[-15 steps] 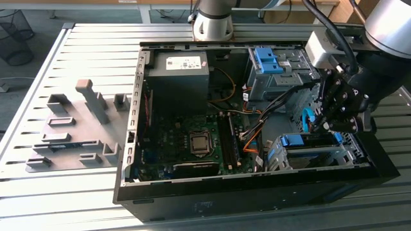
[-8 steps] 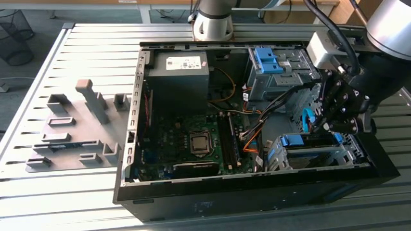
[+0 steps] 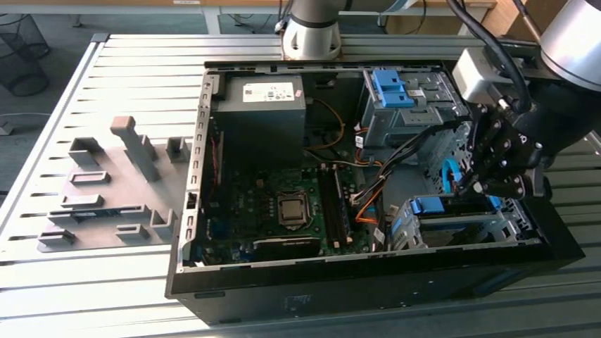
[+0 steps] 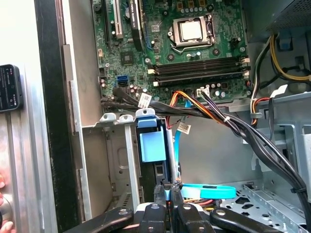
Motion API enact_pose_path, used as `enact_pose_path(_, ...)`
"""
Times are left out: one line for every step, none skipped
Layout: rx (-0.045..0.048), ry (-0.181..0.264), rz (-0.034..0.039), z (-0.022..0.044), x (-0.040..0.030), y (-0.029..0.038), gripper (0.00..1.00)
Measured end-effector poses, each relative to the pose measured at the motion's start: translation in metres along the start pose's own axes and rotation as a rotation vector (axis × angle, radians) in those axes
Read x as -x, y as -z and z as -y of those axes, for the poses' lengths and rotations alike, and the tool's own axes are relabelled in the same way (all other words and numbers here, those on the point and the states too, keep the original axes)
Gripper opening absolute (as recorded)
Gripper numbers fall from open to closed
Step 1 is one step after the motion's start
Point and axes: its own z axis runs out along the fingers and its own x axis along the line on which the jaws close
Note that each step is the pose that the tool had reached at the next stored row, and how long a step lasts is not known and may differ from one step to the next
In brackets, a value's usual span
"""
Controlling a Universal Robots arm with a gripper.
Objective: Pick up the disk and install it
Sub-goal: 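Insert the second disk wire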
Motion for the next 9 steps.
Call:
enact_pose_path(0.0000, -0.001, -0.0001, 0.0000, -0.0001, -0.0002, 0.16)
enact_pose_path(0.0001, -0.001, 0.0000, 0.0000, 0.0000, -0.0005, 0.16)
enact_pose_path(0.0001, -0.001, 0.0001, 0.0000, -0.0001, -0.0009, 0.16)
enact_pose_path(0.0001, -0.002, 0.0001, 0.0001, -0.0001, -0.0014, 0.16)
enact_pose_path(0.0001, -0.002, 0.0001, 0.0001, -0.0001, -0.0019, 0.16)
enact_pose_path(0.0001, -0.002, 0.0000, 0.0001, -0.0001, -0.0023, 0.16)
enact_pose_path(0.0003, -0.003, 0.0000, 0.0001, -0.0001, -0.0028, 0.16)
enact_pose_path(0.0007, -0.003, -0.0001, 0.0002, -0.0001, -0.0032, 0.16)
enact_pose_path(0.0012, -0.003, 0.0000, 0.0003, -0.0001, -0.0037, 0.16)
